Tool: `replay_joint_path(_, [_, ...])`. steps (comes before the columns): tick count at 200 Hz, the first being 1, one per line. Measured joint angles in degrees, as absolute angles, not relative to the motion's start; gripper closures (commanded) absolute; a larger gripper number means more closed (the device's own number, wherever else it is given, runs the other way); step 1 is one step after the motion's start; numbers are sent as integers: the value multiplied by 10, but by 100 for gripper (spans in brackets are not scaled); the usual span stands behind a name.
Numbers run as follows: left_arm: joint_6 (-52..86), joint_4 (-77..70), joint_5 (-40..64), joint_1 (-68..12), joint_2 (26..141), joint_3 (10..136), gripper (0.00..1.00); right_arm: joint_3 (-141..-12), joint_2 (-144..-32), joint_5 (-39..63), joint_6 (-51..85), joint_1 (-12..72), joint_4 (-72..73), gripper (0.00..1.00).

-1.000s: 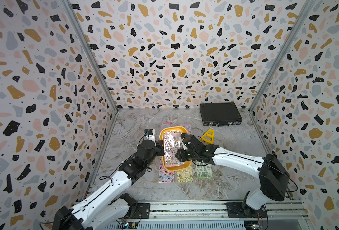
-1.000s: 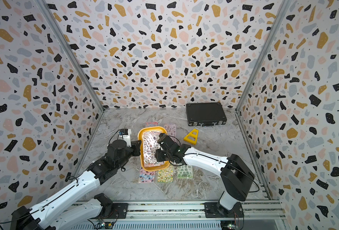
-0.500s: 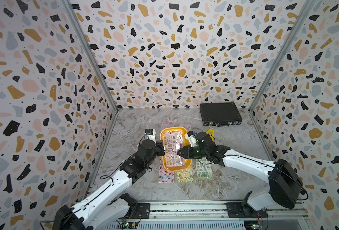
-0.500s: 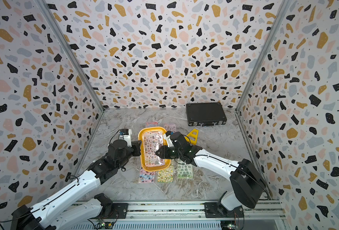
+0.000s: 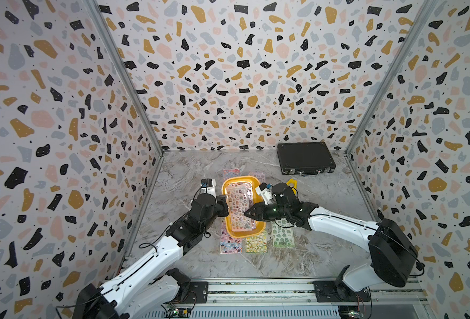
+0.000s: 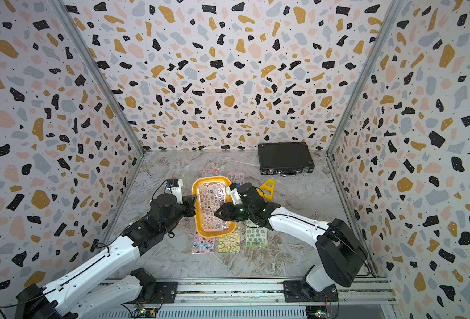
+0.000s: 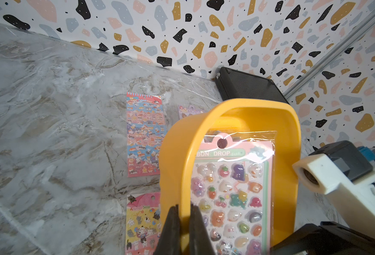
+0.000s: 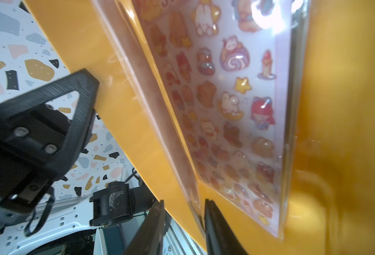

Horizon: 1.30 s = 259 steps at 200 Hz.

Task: Take the stickers out of the storage box
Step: Pick up the sticker from the storage box, then place the sticker at the center of the board.

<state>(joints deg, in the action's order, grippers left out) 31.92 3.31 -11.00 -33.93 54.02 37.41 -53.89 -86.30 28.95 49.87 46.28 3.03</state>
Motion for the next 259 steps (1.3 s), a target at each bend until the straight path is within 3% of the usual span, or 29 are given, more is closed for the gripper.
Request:
replay_joint_path(69, [319, 34, -115, -340, 540, 374, 100, -561, -863, 231, 449, 484, -42, 100])
replay_joint_path(190, [320, 51, -158, -340, 533, 374, 100, -603, -754, 245, 404, 474, -161, 100])
replay_joint_path(259, [323, 74, -218, -339, 510, 374, 100, -661, -650, 297, 341, 306, -336, 100])
